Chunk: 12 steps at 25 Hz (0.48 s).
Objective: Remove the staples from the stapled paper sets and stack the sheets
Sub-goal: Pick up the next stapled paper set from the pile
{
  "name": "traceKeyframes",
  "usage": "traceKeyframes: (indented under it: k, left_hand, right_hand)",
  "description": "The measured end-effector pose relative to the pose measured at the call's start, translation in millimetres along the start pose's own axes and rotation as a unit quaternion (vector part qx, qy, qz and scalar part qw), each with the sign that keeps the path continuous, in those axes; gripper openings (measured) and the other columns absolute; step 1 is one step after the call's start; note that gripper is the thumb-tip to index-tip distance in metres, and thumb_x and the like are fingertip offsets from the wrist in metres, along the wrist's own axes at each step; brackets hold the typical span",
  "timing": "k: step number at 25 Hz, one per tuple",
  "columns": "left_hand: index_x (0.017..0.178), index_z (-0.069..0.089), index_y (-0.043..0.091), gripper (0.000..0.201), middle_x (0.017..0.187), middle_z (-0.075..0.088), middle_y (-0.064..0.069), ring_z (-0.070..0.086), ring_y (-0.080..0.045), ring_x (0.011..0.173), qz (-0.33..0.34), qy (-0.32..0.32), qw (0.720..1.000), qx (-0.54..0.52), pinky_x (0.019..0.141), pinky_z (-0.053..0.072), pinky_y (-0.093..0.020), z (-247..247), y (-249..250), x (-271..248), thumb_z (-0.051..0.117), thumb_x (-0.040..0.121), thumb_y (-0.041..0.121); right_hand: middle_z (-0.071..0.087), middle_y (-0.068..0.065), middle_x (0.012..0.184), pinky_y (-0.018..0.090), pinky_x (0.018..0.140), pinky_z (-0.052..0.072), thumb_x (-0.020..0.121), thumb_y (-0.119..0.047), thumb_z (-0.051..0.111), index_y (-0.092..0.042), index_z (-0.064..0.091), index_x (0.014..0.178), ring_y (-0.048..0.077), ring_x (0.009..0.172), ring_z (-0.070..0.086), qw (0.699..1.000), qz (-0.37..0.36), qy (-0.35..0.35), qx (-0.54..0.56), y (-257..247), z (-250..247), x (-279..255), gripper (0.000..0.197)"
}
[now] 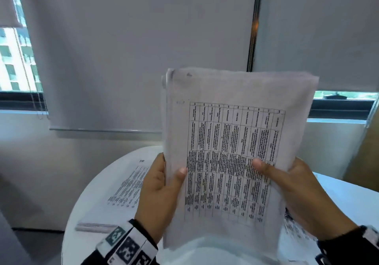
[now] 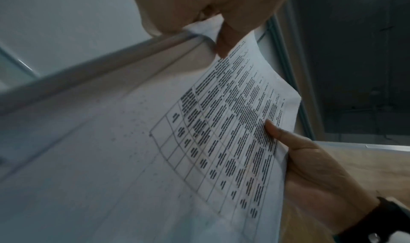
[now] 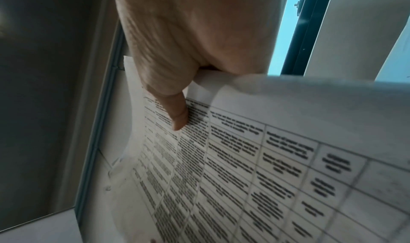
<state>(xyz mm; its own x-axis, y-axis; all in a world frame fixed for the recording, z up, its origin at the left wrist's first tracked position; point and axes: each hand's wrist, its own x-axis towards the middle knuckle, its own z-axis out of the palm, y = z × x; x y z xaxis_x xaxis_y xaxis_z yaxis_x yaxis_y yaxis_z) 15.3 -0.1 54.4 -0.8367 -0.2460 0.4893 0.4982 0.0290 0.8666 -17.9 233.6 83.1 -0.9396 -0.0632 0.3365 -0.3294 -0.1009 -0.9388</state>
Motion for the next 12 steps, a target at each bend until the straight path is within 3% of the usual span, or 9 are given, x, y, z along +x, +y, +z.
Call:
traceKeyframes:
  k: [3, 6, 8, 12]
  left_hand:
    - [0.115, 0.061, 0.019, 0.035, 0.104, 0.074, -0.005, 0.071, -0.025, 0.095, -0.007, -0.001, 0.998, -0.056, 0.083, 0.057, -0.045, -4.9, 4.4, -0.2, 0.067, 0.081, 0.013]
    - [0.117, 0.060, 0.020, 0.042, 0.105, 0.074, -0.006, 0.071, -0.026, 0.096, -0.046, -0.017, 0.996, -0.069, 0.086, 0.056, -0.050, -7.1, -1.7, -4.0, 0.071, 0.077, 0.016]
    - [0.116, 0.063, 0.019, 0.048, 0.106, 0.074, -0.007, 0.071, -0.029, 0.097, -0.080, -0.034, 0.993, -0.079, 0.088, 0.054, -0.054, -10.0, -8.9, -3.6, 0.082, 0.072, 0.026]
    - [0.109, 0.070, 0.013, 0.059, 0.106, 0.073, -0.013, 0.069, -0.033, 0.099, -0.121, -0.085, 0.987, -0.068, 0.092, 0.051, -0.057, -15.9, -18.5, -0.9, 0.083, 0.057, 0.038]
  right_hand:
    - [0.075, -0.001, 0.106, 0.052, 0.099, 0.049, 0.064, -0.047, 0.086, -0.029, 0.072, 0.105, 0.021, 0.101, 0.070, 1.000, -0.015, -0.016, -0.009, 2.1, 3.1, -0.5, 0.047]
    - [0.075, -0.003, 0.103, 0.051, 0.098, 0.049, 0.065, -0.049, 0.085, -0.033, 0.073, 0.102, 0.019, 0.099, 0.071, 0.999, -0.019, -0.014, -0.024, 6.0, 3.9, 0.6, 0.043]
    - [0.076, -0.004, 0.101, 0.051, 0.097, 0.050, 0.068, -0.046, 0.082, -0.036, 0.074, 0.099, 0.017, 0.097, 0.072, 0.999, -0.016, -0.018, -0.032, 2.9, 3.6, 3.1, 0.033]
    - [0.075, 0.000, 0.107, 0.053, 0.097, 0.049, 0.060, -0.053, 0.081, -0.035, 0.073, 0.101, 0.022, 0.100, 0.071, 0.998, -0.001, -0.060, -0.005, 0.9, 3.5, 4.8, 0.046]
